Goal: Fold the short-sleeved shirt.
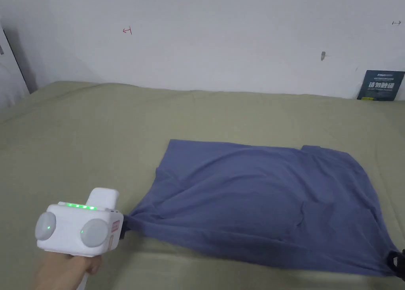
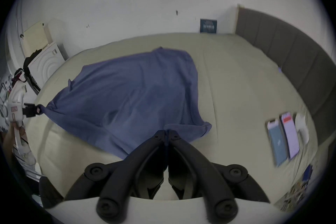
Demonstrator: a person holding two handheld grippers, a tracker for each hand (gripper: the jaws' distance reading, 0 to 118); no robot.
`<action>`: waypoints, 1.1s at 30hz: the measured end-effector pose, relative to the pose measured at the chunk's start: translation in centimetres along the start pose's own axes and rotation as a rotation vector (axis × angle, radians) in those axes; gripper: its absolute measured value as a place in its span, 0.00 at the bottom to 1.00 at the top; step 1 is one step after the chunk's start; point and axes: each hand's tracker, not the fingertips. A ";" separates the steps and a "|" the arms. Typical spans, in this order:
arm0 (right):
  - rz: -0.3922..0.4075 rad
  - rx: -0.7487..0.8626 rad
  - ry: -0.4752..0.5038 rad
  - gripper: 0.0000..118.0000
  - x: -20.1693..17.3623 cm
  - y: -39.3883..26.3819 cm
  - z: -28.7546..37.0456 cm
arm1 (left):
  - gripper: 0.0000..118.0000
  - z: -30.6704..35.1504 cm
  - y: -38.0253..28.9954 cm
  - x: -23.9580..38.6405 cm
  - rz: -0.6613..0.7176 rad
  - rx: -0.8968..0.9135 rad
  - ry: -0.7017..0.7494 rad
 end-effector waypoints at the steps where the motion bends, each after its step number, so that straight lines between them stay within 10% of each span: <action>1: -0.022 0.006 -0.001 0.02 0.2 -0.7 0.5 | 0.00 1.4 -1.5 0.2 0.017 -0.029 -0.011; 21: -0.108 -0.080 0.028 0.02 4.4 -9.3 5.4 | 0.00 8.2 -12.6 -2.2 0.052 -0.087 -0.082; 25: -0.113 -0.103 -0.003 0.18 4.6 -9.9 5.1 | 0.35 8.5 -13.2 -2.3 0.068 -0.090 -0.104; 27: -0.116 -0.138 -0.087 0.81 4.8 -10.0 5.4 | 1.00 8.5 -13.6 -2.9 0.070 -0.168 -0.041; 28: -0.119 -0.117 -0.063 1.00 5.0 -10.2 5.8 | 0.95 9.7 -14.5 -2.7 0.128 -0.081 -0.062; 33: -0.081 -0.058 -0.100 0.96 2.9 -10.5 9.1 | 0.96 12.1 -15.7 -5.8 0.224 -0.124 -0.059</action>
